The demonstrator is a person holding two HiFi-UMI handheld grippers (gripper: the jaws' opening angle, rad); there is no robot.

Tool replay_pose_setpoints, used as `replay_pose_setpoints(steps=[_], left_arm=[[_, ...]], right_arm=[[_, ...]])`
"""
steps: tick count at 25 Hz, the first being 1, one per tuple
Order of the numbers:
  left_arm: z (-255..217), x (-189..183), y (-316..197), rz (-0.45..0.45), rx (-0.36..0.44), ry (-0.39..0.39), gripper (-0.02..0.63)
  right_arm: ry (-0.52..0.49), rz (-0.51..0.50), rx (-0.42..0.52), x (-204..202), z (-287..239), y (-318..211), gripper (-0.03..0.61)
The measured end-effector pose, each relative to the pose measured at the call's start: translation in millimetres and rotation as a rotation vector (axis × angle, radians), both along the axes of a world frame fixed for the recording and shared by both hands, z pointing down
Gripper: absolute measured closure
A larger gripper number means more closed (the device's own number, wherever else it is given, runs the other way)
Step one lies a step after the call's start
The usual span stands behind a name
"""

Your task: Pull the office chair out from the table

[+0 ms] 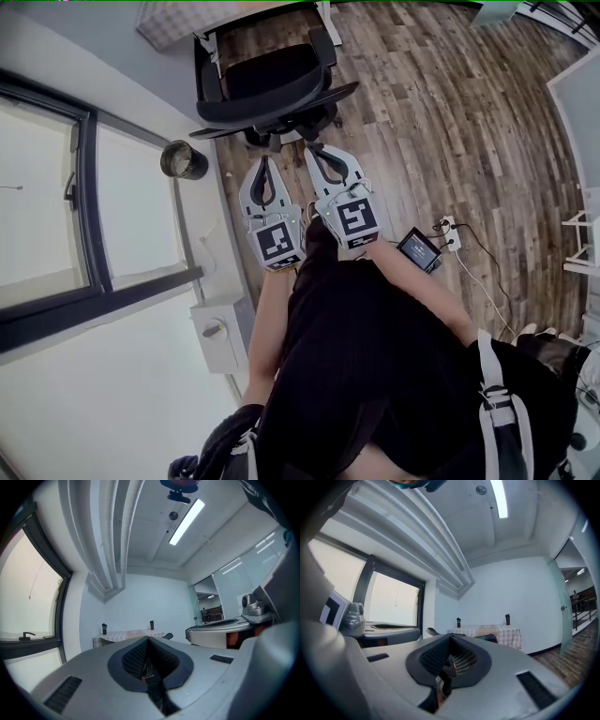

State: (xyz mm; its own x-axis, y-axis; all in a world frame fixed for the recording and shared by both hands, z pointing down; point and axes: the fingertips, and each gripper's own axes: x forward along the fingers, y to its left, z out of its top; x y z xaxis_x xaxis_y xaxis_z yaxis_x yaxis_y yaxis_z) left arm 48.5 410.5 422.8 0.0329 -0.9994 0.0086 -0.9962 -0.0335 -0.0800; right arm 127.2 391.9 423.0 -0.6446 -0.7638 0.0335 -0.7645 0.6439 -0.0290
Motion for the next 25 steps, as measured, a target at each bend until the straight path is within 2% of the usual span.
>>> replay_pose_setpoints(steps=[18, 25], left_arm=[[9, 10, -19, -0.004, -0.029, -0.015, 0.617], [10, -2, -28, -0.026, -0.038, -0.032, 0.617]], right_arm=[[0.010, -0.022, -0.023, 12, 7, -18, 0.574], [0.024, -0.054, -0.032, 8, 9, -30, 0.574]])
